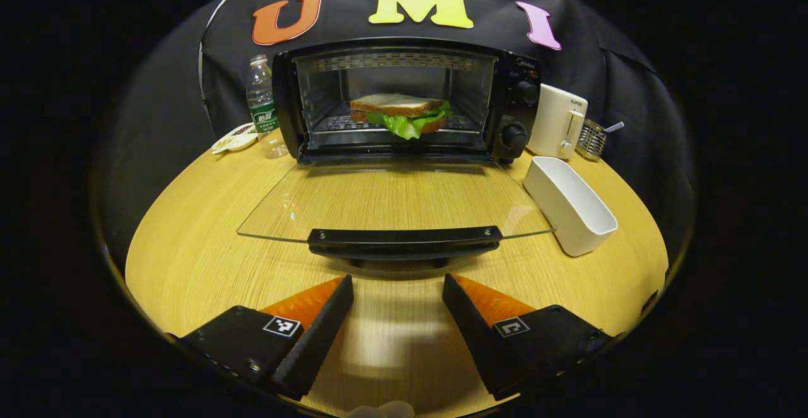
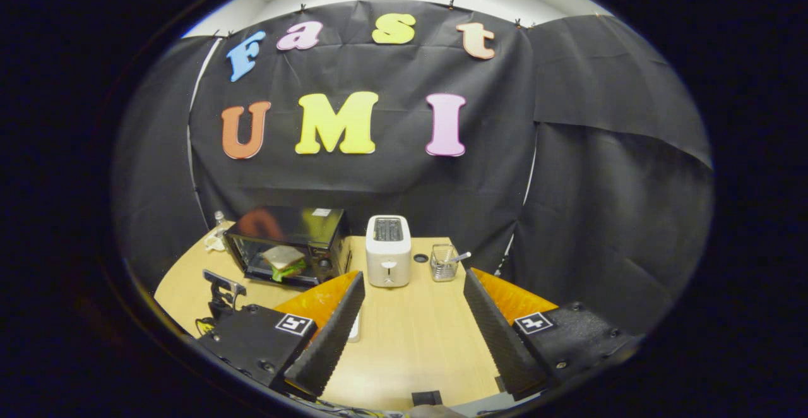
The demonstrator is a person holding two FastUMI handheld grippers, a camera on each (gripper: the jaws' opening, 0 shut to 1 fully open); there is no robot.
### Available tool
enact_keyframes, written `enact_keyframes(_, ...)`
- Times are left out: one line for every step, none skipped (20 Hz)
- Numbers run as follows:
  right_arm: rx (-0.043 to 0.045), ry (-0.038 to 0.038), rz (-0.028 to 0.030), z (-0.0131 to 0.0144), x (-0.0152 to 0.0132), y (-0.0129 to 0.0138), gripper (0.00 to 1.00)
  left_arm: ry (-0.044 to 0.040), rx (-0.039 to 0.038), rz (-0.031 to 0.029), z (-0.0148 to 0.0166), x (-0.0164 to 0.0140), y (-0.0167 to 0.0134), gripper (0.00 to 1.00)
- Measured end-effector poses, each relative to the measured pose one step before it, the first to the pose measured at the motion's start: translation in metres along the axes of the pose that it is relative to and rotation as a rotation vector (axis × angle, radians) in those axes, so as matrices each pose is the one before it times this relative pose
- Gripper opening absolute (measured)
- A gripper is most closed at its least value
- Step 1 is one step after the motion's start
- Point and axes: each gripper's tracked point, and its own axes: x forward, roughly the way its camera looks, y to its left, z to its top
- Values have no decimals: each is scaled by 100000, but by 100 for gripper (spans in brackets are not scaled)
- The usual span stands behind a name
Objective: Open the electric oven with the left hand, put the food in, and close the electric oven.
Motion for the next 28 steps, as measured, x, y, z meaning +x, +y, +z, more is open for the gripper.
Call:
enact_keyframes(-329, 240, -385, 30, 82, -19, 100, -952, 237, -672, 282, 199, -85, 95)
enact_keyframes(-204, 325, -316, -96, 52, -64, 100, 43, 303, -346, 86, 123, -55, 95)
enact_keyframes(82, 268, -83, -15, 85, 22, 100, -324, 387, -236, 36, 56, -49, 94)
enact_keyframes(158, 329, -119, -53, 43, 46, 100, -260, 86, -116, 140, 119, 10, 94)
enact_keyframes(180, 512, 344, -41, 26, 174, 100, 421, -135, -18, -81, -61, -32, 94)
enact_keyframes(146, 270, 343, -89, 156, 142, 100, 267, -379, -164, 107, -91, 20, 94)
enact_keyframes(-46, 73, 249, 53, -7, 91, 100, -9, -5, -234, 0, 45, 18, 95)
enact_keyframes(31, 78, 200, 19, 70, 137, 100, -15, 404, 63, 140, -24, -47, 95)
enact_keyframes(105, -61, 292, 98, 106, 126, 100, -122, 430, 168, 135, -142, 52, 95)
enact_keyframes(-32, 102, 165, 39, 53, 18, 100, -356, 366, 121, 357, -279, -56, 95)
enact_keyframes(-52, -252, 162, 95, 70, 15, 100, -711, -20, -44, 360, -153, 5, 95)
enact_keyframes(-48, 146, 315, -34, 41, 107, 100, -829, -541, -138, 583, -217, -46, 95)
enact_keyframes(193, 37, 230, -37, 88, 54, 100, -1050, -384, -68, 626, -179, -34, 95)
enact_keyframes(420, 286, 408, -18, 103, 74, 100, -1186, -347, 126, 815, -231, -86, 95)
enact_keyframes(880, 364, 455, -40, 113, 80, 100, -1148, -652, -81, 798, -273, -68, 95)
enact_keyframes(822, 577, 767, -121, 177, 105, 100, -1274, -706, -369, 1014, -223, -130, 95)
enact_keyframes(506, 377, 322, -102, 114, -16, 100, -1498, -953, -724, 1102, -58, -184, 95)
enact_keyframes(433, 129, 255, -54, 251, 29, 100, -1073, -488, -422, 1079, -26, -213, 95)
enact_keyframes(532, 50, -75, 51, 79, -78, 100, -1800, -19, 16, 1153, -107, 113, 95)
enact_keyframes(550, -144, -27, 19, 109, -216, 100, -1211, 110, -306, 1170, -50, -44, 95)
enact_keyframes(617, -176, -119, 93, 80, -64, 100, -1691, 182, -179, 1144, -82, 36, 95)
enact_keyframes(900, -139, -93, -40, 115, -116, 100, -1339, 126, -237, 1149, 92, -7, 95)
enact_keyframes(1042, -88, 39, -36, 138, -72, 91, -627, 36, -156, 716, 213, 130, 94)
enact_keyframes(1019, 764, -210, -353, 223, -63, 100, -820, -33, -321, 733, 401, 79, 94)
enact_keyframes(997, 413, -64, -184, 127, -66, 100, -251, 268, 4, 644, 425, 158, 94)
enact_keyframes(862, 449, -36, -251, 140, 72, 100, -149, 262, -67, 686, 416, 98, 94)
enact_keyframes(187, 324, 96, -93, 75, 108, 100, -844, 124, -12, 721, 393, 28, 94)
enact_keyframes(-413, 208, -243, -157, 52, -103, 100, -732, 558, -57, 784, 356, 15, 95)
